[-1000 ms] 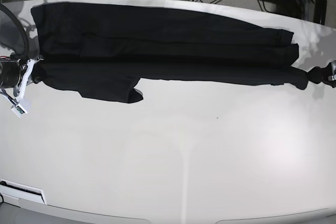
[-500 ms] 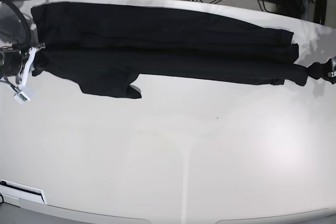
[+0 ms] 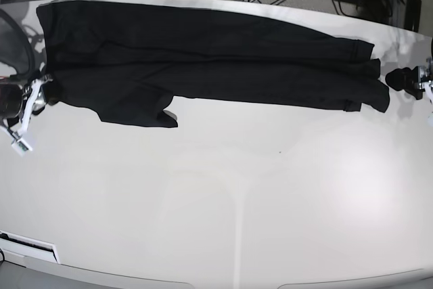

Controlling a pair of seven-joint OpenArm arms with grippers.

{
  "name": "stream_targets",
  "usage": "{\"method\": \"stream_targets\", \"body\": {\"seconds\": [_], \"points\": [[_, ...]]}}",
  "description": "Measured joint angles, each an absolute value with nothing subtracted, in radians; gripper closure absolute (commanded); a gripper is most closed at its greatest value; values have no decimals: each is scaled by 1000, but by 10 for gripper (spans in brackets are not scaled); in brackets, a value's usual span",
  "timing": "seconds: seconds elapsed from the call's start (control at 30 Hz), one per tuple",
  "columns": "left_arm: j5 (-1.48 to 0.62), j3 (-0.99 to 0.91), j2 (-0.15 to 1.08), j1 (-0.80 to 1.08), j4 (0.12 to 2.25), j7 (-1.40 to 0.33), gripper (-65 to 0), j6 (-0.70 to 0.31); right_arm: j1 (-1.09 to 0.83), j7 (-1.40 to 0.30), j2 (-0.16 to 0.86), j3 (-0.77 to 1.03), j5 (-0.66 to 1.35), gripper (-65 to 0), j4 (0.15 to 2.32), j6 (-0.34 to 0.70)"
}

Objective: Layout the t-shirt on the table in an organized manner, then fold the t-shirt properly
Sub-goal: 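Move the right gripper to the folded shirt's end and grasp it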

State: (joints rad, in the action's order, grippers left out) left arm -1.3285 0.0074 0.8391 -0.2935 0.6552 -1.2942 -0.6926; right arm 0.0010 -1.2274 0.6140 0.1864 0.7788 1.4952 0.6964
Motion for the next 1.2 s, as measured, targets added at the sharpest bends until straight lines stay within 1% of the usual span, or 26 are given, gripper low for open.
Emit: {"method": "stream_targets", "body": {"seconds": [0.17, 0.27, 0.3, 0.43, 0.47, 0.5, 0.6, 0.7, 0.77, 0.87, 0.93, 1.03, 1.2], "points": [[-1326, 7, 870, -294, 657, -1219, -312, -693, 76, -1212, 635, 189, 818, -334, 1495, 646], [-1288, 7, 902, -294, 657, -1147, -312, -692, 78, -1073, 627, 189, 860, -334, 1495, 605], [-1274, 6, 907, -294, 658, -1128, -312, -692, 78, -1032, 616, 189, 847, -334, 1492, 599], [-1242, 6, 895, -294, 657, -1116, -312, -692, 90, -971, 524, 189, 735, -334, 1416, 601], [-1242, 6, 887, -294, 657, -1114, -312, -692, 96, -971, 498, 188, 733, -334, 1385, 604], [-1243, 6, 880, -294, 657, -1114, -312, -692, 101, -971, 474, 188, 732, -334, 1352, 632], [-1236, 6, 863, -294, 658, -1102, -312, -692, 141, -974, 404, 188, 731, -334, 1237, 648], [-1206, 6, 847, -294, 657, -1103, -312, -690, 199, -963, 362, 188, 734, -334, 1103, 656], [-1205, 6, 833, -293, 656, -1105, -312, -690, 233, -949, 350, 188, 735, -334, 1010, 655], [-1205, 6, 826, -294, 656, -1102, -312, -690, 257, -946, 346, 188, 728, -334, 919, 685], [-1207, 6, 825, -294, 656, -1103, -312, -691, 255, -950, 343, 188, 668, -334, 913, 686], [-1205, 6, 818, -294, 656, -1103, -312, -690, 255, -945, 335, 189, 639, -334, 913, 690], [-1222, 6, 814, -294, 656, -1103, -312, -690, 252, -933, 341, 76, 658, -333, 915, 693]]}}
